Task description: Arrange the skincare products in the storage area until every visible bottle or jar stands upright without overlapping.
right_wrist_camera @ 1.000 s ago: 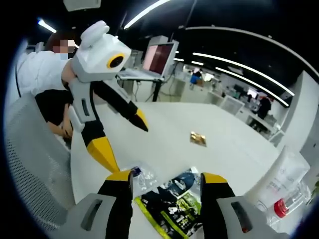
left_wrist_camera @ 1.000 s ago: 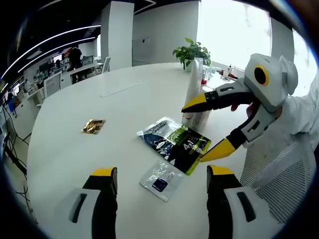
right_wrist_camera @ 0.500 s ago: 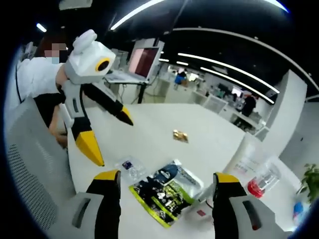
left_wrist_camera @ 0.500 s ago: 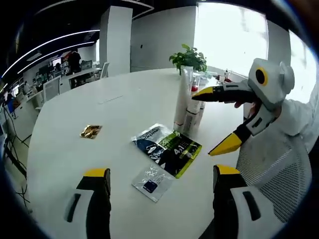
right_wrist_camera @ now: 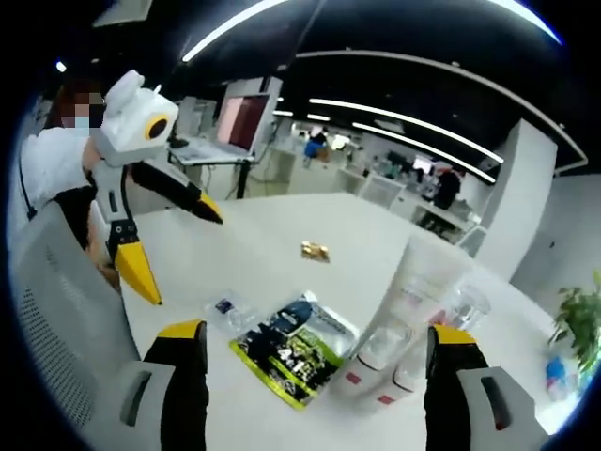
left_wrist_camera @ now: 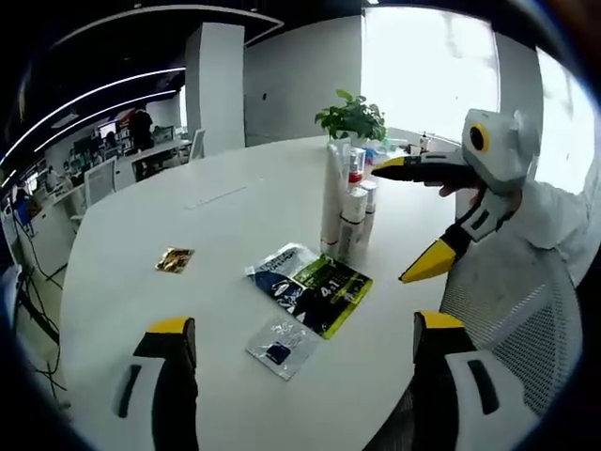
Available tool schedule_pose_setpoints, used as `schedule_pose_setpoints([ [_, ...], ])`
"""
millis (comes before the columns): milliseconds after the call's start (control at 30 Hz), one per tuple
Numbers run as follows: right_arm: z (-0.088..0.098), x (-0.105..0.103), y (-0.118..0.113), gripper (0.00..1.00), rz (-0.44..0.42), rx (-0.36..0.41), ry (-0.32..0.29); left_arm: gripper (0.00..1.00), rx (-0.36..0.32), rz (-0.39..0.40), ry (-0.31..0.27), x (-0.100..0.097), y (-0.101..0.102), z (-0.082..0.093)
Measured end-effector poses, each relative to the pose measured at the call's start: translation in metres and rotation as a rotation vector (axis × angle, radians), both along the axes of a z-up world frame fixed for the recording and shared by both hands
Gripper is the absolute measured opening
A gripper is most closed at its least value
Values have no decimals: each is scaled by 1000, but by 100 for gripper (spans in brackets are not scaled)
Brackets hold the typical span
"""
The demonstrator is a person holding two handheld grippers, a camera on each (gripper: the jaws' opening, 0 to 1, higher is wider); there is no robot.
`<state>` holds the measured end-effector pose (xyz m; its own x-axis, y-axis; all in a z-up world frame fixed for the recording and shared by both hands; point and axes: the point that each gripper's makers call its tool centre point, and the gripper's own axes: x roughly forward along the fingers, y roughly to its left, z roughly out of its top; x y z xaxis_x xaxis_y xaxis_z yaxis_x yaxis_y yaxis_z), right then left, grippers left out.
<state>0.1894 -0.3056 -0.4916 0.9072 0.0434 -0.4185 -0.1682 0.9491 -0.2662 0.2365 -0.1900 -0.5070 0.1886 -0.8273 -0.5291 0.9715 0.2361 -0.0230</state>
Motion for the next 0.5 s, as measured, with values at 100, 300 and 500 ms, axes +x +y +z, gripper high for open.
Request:
schedule_pose_setpoints([
  [100,6,-3,-5,99,-13,22,-10,93,-2,8,-5,-1,3,4],
  [300,9,-11,-17,100,-43,56,5,98,-15,30,-12,-1,8,12],
  [500,12,-20,-19,100,-41,78,25,99,-6,42,-5,-7,8,17],
])
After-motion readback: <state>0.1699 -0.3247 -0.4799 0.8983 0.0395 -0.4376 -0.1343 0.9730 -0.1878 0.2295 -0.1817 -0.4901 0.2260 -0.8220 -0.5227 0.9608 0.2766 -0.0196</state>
